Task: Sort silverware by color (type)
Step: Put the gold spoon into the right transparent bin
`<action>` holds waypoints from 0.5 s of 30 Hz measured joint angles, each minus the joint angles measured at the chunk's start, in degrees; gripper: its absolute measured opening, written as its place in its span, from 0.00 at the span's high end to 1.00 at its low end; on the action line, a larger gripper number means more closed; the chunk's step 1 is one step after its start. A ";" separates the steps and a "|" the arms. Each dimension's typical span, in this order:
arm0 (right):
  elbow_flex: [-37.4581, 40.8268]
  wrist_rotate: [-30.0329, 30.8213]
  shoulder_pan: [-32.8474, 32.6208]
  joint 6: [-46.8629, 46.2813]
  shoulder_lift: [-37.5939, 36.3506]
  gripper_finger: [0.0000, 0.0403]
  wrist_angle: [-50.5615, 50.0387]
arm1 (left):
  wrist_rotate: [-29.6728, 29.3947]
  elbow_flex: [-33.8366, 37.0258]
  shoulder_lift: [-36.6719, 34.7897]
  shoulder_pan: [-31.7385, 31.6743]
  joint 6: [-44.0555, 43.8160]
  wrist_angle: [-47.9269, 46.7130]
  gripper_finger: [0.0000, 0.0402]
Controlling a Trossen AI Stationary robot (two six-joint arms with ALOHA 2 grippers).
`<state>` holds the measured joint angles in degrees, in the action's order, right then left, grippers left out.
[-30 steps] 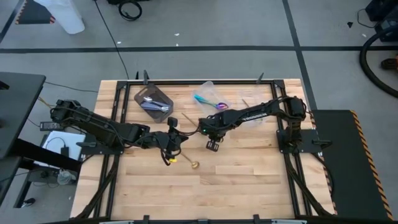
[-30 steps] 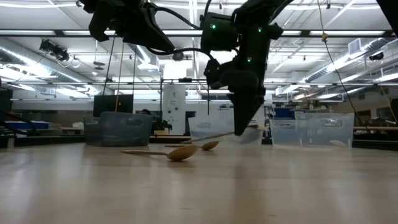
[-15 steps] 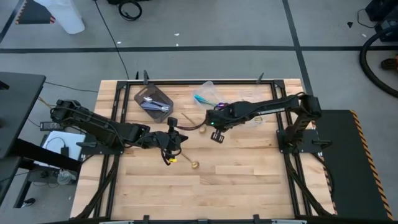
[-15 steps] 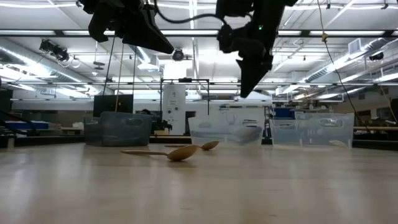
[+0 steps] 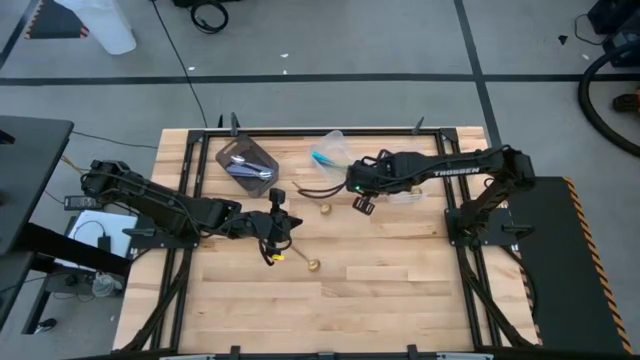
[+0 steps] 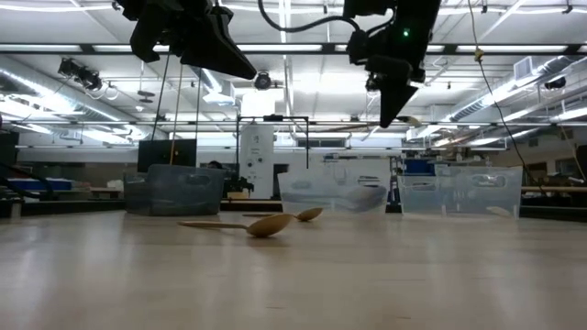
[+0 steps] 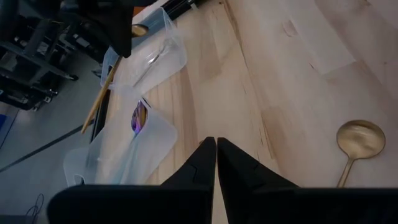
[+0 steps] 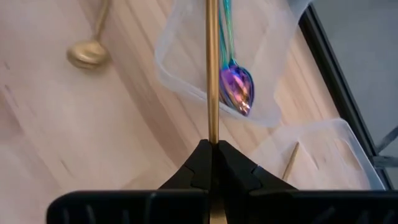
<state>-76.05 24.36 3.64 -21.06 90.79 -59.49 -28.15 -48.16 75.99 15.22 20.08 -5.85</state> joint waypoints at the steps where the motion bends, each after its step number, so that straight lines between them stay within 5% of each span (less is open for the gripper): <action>1: 0.50 -0.02 0.30 0.00 -0.18 0.95 0.03 | 0.00 0.00 0.00 0.00 -0.02 0.00 0.94; 15: 5.15 2.29 4.91 -0.24 -1.04 0.95 -3.11 | -0.02 0.00 0.00 0.00 -0.39 -0.04 0.94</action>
<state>-70.89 26.65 8.55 -21.30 89.76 -62.60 -28.16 -48.16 75.99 15.22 19.68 -5.89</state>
